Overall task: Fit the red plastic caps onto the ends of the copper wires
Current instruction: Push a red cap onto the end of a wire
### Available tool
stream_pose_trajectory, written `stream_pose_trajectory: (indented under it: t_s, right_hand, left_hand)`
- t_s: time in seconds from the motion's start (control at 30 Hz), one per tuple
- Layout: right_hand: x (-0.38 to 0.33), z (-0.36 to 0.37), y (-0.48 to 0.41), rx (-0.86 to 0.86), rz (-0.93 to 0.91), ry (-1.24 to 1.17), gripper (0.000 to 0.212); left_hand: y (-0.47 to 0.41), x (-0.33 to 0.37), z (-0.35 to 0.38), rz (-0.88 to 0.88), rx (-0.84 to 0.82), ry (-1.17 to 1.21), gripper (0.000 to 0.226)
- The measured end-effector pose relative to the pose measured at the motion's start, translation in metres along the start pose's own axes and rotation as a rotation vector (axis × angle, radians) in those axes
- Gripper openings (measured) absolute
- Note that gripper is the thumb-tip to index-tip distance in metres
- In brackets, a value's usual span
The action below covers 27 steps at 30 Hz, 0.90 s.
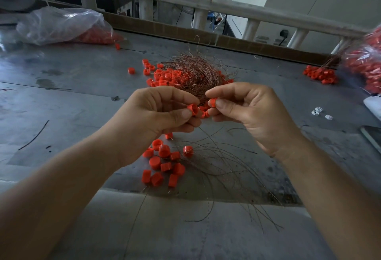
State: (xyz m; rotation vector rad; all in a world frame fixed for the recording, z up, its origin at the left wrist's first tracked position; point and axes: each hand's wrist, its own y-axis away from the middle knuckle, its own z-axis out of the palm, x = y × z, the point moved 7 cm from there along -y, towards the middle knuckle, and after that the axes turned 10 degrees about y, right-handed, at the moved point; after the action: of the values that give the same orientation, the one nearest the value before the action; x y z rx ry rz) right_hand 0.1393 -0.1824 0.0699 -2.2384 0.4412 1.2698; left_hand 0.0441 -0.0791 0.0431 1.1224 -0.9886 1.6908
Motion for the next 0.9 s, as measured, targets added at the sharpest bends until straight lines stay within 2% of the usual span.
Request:
stream_pose_trajectory:
  t_s: [0.37,0.47,0.67,0.9]
  right_hand:
    - [-0.002,0.002,0.002,-0.008,0.011,-0.039,0.023]
    - [-0.003,0.003,0.003,-0.013,0.012,-0.052,0.016]
    - [-0.007,0.005,0.003,0.006,-0.015,0.013,0.021]
    - [-0.016,0.016,0.007,0.058,-0.132,0.138,0.031]
  left_hand:
    - [0.000,0.000,0.001,0.002,0.007,-0.014,0.022]
    - [0.000,-0.001,0.002,0.004,0.002,-0.020,0.022]
    - [0.000,0.000,0.002,0.018,0.001,-0.015,0.022]
    - [0.000,0.001,-0.002,0.057,0.044,-0.079,0.022]
